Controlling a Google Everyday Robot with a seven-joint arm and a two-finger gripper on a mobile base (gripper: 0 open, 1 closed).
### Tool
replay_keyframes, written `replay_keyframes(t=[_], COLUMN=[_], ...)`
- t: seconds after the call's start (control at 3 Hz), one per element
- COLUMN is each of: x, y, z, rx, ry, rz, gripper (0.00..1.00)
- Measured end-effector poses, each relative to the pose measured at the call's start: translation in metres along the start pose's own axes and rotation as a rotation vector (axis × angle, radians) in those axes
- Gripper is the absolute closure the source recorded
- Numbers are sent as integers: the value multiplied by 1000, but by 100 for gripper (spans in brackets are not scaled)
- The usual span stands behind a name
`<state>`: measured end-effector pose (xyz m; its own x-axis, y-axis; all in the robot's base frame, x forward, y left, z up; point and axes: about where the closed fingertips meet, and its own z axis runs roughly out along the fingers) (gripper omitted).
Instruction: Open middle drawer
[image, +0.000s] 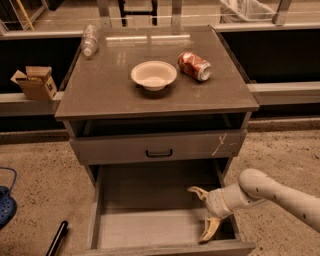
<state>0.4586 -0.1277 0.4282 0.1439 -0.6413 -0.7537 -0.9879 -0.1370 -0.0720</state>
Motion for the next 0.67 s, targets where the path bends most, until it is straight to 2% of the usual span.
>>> replay_keyframes(t=[0.33,0.67], x=[-26,-30], y=[-3,-4], z=[-17,-21], rx=[15,18], ry=[11,16], rz=[-23,-29], gripper=[0,0])
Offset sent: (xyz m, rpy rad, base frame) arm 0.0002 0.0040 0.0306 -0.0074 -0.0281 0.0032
